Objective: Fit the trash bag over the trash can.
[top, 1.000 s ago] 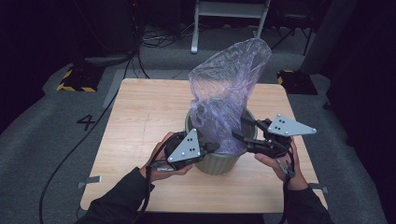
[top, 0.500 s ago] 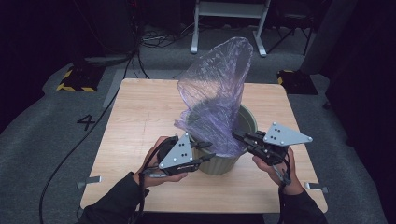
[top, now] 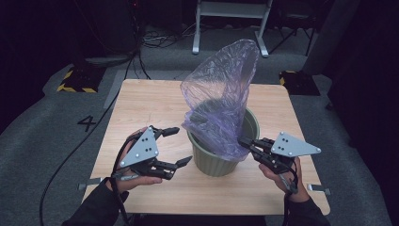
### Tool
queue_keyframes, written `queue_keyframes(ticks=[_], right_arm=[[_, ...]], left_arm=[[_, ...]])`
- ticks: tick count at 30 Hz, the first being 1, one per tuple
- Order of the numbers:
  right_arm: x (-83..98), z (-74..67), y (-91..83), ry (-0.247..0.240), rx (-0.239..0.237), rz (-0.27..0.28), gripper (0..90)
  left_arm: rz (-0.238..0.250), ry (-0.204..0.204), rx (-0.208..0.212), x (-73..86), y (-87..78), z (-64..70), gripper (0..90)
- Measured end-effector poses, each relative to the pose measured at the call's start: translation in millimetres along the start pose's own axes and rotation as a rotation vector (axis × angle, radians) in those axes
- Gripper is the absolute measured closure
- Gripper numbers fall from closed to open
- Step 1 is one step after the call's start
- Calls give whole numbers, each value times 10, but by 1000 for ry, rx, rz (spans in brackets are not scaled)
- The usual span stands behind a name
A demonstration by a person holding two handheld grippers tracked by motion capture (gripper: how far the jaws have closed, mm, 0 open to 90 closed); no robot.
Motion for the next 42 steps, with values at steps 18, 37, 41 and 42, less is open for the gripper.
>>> queue_keyframes(ticks=[18,37,41,42], right_arm=[[78,-105,-17,-46,3,-10,897],[221,-95,-71,-27,-13,8,893],[205,-120,-72,-36,-27,25,888],[198,-127,-74,-43,-32,32,888]], left_arm=[[-73,171,147,-99,356,201,770],[-12,31,4,93,108,-3,154],[-6,26,4,8,109,-97,149],[0,17,9,-16,116,-135,149]])
Point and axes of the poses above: each handheld gripper's, and its own axes: y roughly forward along the jaws, x roughly out of its underside, z roughly to its right, the point moved 5 cm from there along y, roughly forward along the jaws, and after that the axes turned 2 degrees about -y, right-handed, at the moved point
